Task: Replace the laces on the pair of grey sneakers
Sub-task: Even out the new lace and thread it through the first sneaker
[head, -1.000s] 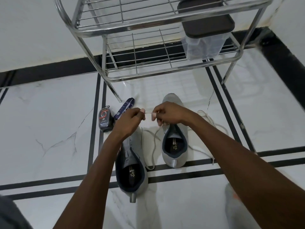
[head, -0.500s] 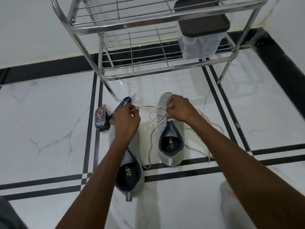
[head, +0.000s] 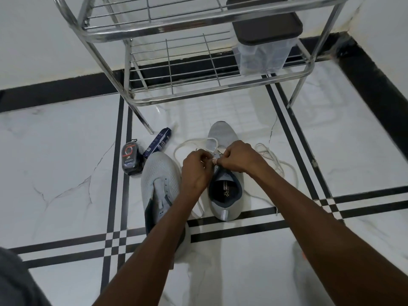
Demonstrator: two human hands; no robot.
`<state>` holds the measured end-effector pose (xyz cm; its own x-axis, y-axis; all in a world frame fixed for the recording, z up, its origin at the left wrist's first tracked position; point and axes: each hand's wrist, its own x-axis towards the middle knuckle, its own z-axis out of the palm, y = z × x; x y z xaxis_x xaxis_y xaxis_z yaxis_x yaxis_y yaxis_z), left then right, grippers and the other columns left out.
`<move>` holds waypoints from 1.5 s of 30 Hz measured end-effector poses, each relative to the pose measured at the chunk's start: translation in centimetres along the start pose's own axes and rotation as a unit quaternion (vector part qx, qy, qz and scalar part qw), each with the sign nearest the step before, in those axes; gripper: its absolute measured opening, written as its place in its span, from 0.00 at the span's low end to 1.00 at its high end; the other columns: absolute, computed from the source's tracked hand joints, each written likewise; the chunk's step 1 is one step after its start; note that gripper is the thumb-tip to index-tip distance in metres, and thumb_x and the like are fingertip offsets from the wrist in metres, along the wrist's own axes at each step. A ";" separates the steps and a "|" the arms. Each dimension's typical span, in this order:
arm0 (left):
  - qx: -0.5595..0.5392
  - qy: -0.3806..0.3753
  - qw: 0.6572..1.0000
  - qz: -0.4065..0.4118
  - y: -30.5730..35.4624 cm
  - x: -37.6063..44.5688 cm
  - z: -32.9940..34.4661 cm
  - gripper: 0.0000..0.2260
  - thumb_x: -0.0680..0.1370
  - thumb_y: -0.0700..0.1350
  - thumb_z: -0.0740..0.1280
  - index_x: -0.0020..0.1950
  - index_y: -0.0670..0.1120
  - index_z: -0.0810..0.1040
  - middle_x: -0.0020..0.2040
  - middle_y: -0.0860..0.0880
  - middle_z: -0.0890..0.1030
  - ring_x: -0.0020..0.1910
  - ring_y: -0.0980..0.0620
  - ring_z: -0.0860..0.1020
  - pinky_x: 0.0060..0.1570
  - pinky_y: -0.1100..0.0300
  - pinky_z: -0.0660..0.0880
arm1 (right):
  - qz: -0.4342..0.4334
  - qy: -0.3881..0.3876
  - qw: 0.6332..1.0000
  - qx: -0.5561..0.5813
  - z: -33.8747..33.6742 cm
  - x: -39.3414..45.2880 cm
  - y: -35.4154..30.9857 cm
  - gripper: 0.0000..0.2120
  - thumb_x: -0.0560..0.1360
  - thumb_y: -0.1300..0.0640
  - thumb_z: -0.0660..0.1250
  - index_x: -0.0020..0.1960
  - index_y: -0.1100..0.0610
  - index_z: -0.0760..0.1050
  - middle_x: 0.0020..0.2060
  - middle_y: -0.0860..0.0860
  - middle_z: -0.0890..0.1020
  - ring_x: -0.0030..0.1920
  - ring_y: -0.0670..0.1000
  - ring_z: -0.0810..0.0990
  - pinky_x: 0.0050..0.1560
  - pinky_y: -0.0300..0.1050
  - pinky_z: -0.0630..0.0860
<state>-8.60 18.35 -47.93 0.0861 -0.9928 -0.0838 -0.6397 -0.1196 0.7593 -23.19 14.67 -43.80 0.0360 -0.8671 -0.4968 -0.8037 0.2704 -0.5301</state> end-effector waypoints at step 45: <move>-0.055 0.095 0.993 -0.052 -1.3 2.4 -4.2 0.14 0.78 0.48 0.71 0.62 0.45 0.79 0.59 0.51 0.80 0.62 0.52 0.75 0.69 0.51 0.69 | -0.222 0.032 0.968 0.109 -5.6 0.7 1.1 0.06 0.79 0.52 0.69 0.51 0.52 0.83 0.39 0.45 0.84 0.44 0.47 0.84 0.45 0.40 0.77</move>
<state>-4.33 16.20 -46.41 0.2969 -0.9536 -0.0505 -0.5328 -0.2093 0.8200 -27.39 12.02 -40.86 0.3078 -0.9400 -0.1471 -0.5728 -0.0596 -0.8175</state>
